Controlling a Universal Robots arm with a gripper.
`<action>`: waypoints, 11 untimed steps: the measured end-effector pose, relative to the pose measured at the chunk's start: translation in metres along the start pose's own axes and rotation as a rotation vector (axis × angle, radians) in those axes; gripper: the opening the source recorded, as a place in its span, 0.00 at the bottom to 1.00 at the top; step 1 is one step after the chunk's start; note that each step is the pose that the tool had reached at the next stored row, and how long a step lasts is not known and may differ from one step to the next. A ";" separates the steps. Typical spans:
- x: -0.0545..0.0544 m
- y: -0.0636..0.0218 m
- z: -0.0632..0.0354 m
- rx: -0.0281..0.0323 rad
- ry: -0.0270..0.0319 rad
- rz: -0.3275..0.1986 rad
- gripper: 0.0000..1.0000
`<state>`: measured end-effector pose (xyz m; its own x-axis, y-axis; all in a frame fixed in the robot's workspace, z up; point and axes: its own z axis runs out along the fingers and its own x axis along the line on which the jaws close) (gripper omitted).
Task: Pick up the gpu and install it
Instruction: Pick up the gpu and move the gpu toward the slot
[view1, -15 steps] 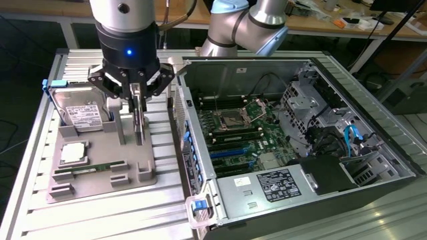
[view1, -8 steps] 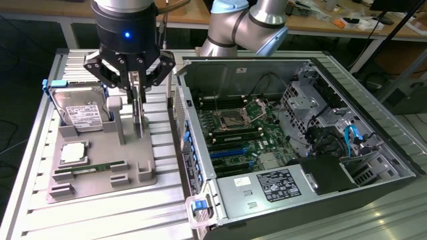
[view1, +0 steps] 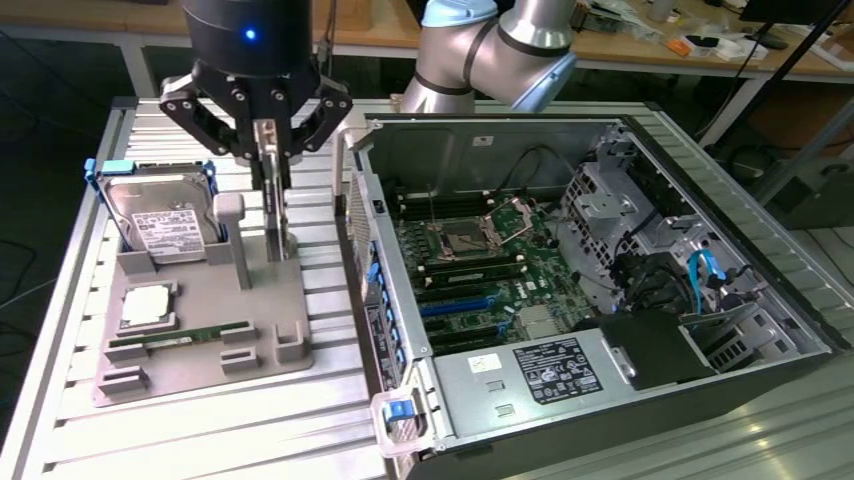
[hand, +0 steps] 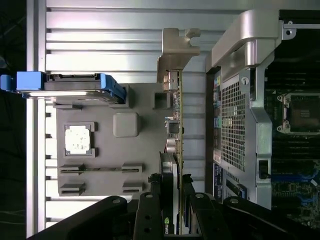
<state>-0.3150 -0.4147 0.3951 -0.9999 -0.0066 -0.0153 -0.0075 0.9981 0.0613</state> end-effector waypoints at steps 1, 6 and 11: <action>0.000 0.0001 -0.0026 0.0000 -0.0001 0.000 0.27; 0.000 0.0010 -0.0171 0.0000 0.0000 0.000 0.27; 0.000 0.0019 -0.0318 0.0000 0.0000 0.000 0.27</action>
<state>-0.3150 -0.4147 0.4270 -0.9999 -0.0066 -0.0153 -0.0075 0.9981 0.0613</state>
